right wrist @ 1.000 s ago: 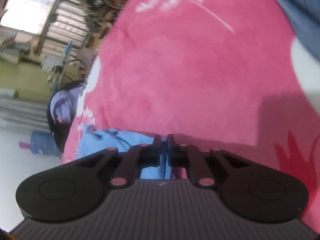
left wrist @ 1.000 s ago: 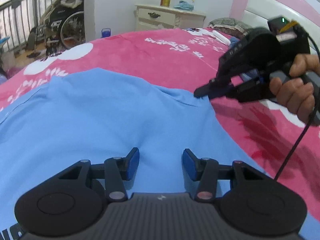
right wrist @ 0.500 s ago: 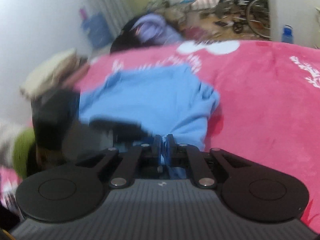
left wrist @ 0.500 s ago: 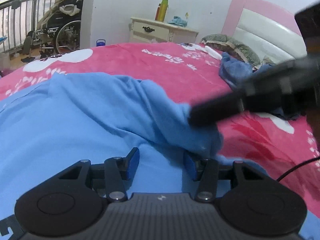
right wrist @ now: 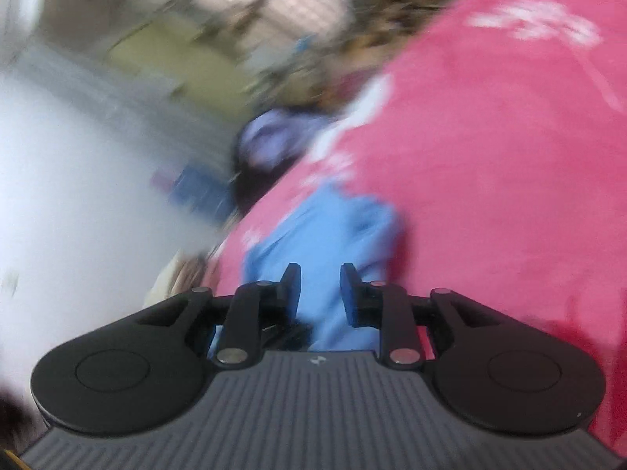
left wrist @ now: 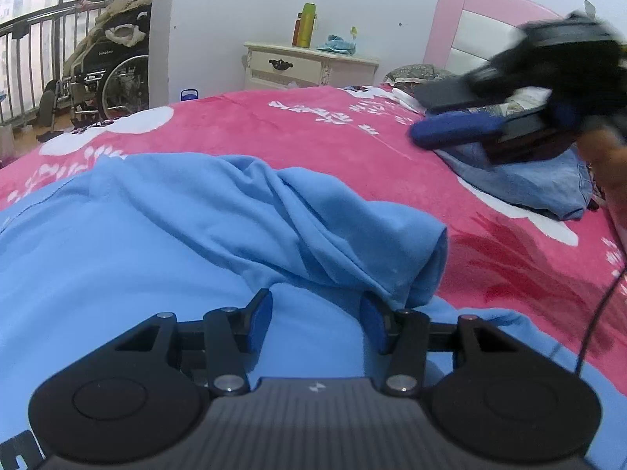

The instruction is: Fold clothes

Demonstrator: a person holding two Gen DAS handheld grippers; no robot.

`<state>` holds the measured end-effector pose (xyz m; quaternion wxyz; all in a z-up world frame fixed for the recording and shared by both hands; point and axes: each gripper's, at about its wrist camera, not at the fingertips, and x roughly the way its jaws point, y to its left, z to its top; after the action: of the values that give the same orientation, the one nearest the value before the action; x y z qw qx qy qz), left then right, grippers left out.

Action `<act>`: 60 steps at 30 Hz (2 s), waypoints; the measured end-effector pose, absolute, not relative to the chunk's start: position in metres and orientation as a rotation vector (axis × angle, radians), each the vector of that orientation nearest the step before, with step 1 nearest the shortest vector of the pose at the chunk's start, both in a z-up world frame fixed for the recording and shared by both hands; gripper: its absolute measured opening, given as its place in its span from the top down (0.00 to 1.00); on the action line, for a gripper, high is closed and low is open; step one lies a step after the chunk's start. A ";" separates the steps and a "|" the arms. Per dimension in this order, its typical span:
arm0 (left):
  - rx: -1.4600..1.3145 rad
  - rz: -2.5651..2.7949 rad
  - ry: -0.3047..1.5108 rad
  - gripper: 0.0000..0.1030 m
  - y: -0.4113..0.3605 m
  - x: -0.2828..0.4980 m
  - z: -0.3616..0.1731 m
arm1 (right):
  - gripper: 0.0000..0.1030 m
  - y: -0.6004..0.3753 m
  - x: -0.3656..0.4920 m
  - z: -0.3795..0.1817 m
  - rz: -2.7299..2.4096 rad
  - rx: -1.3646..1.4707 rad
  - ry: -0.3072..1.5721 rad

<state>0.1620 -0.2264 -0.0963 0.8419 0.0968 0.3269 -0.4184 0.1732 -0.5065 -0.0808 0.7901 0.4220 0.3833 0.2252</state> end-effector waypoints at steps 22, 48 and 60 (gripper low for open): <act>0.220 -0.906 0.685 0.49 -0.235 0.163 -0.099 | 0.98 -0.445 0.222 -0.029 0.261 0.416 0.590; 0.225 -0.894 0.686 0.48 -0.232 0.160 -0.100 | 0.61 -0.489 0.233 -0.106 0.338 0.613 0.853; 0.222 -0.891 0.685 0.48 -0.232 0.162 -0.099 | 0.98 -0.483 0.169 -0.067 0.519 0.459 0.723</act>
<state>0.1619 -0.2316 -0.0987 0.8404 0.1048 0.3241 -0.4215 0.1690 -0.4827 -0.0673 0.8773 0.2198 0.3465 0.2489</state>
